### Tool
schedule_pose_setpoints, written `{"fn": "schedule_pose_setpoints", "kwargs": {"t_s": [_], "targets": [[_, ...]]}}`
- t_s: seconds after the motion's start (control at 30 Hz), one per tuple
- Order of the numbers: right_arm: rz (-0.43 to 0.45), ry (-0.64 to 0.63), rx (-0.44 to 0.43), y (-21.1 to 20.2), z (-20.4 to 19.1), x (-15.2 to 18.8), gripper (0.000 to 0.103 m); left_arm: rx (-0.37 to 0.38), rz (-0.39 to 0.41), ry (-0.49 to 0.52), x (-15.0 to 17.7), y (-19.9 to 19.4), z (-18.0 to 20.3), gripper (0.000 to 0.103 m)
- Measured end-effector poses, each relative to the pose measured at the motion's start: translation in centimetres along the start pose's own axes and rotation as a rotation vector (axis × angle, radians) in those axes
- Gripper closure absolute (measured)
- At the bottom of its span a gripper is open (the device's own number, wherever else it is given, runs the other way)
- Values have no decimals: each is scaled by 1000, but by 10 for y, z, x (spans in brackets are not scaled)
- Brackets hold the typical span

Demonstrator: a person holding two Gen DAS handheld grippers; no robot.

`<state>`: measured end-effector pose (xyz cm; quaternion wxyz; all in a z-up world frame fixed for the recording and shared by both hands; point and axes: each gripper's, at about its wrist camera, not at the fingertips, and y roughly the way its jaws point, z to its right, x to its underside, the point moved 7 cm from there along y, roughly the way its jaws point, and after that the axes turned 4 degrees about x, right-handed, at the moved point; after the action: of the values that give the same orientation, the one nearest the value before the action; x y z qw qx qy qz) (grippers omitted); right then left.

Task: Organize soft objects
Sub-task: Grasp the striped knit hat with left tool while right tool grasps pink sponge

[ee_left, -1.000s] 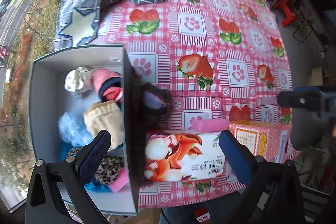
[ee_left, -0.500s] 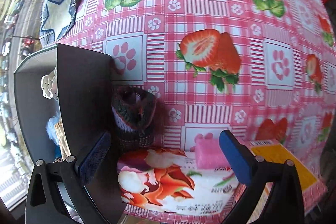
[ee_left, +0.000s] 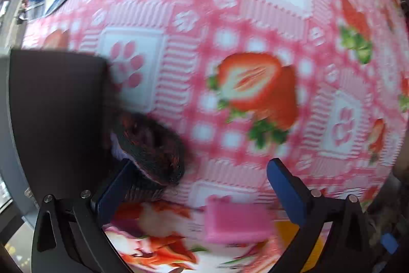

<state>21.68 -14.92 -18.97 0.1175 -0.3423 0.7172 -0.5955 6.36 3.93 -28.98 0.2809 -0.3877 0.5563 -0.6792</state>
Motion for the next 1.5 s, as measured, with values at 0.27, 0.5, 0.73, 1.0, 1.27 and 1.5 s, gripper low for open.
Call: {"fn": "schedule_pose_setpoints", "kwargs": {"t_s": [0.27, 0.5, 0.73, 1.0, 1.27, 1.5], "targets": [[11, 29, -19, -3, 5, -2, 15, -1, 174, 192, -11, -57, 41, 0], [-3, 30, -44, 6, 1, -6, 15, -116, 35, 113, 9, -18, -2, 0], [-27, 28, -40, 14, 0, -3, 15, -123, -33, -1, 15, 10, -27, 0], [-36, 22, -43, 15, -2, -4, 15, -76, -51, -74, 0, 7, -61, 1], [-34, 16, -61, 17, -10, -7, 15, -228, -31, -58, 11, -7, -59, 1], [-37, 3, -65, 17, -14, -5, 15, -175, -125, -150, 20, 21, -78, 6]]}}
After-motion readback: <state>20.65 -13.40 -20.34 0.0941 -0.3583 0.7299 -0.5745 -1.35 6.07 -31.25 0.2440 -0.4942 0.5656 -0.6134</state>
